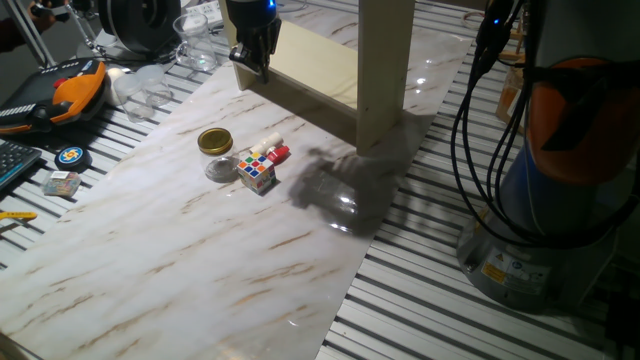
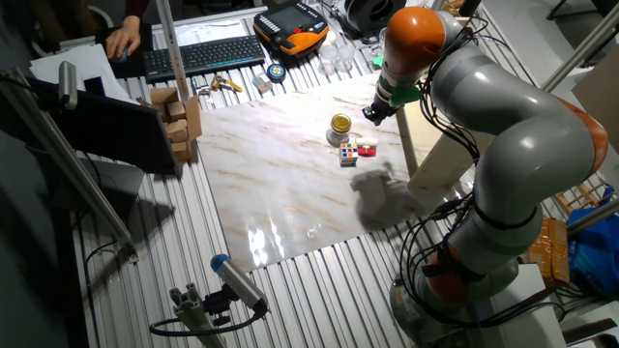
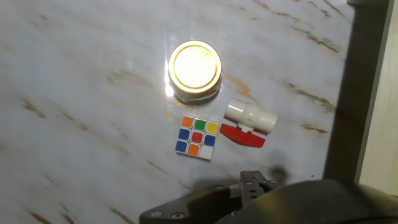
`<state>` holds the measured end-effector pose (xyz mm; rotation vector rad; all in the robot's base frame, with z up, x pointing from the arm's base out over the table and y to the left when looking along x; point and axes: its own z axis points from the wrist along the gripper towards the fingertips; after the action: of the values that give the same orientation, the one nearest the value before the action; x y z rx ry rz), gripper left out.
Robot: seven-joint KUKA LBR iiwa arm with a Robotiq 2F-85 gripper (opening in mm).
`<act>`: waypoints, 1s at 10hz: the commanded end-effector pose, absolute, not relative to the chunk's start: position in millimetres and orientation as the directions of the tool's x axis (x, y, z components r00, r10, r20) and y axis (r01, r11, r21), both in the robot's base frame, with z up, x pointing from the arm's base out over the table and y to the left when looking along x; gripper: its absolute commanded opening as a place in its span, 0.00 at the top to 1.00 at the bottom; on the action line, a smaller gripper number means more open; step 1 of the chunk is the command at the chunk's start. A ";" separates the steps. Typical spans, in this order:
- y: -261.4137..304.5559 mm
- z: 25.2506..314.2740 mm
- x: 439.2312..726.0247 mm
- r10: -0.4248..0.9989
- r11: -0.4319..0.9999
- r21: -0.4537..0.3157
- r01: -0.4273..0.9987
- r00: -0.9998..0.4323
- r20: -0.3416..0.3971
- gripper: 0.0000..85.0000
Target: Take the object down from the shelf
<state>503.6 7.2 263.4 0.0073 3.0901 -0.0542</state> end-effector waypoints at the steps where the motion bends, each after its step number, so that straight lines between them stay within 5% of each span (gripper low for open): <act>1: 7.3 263.5 503.8 0.004 0.999 -0.035 0.006 -0.999 -0.051 1.00; 10: 7.9 263.1 504.0 0.010 0.999 -0.031 0.012 -0.999 -0.051 1.00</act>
<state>504.0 8.0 263.1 0.0169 3.0898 -0.0490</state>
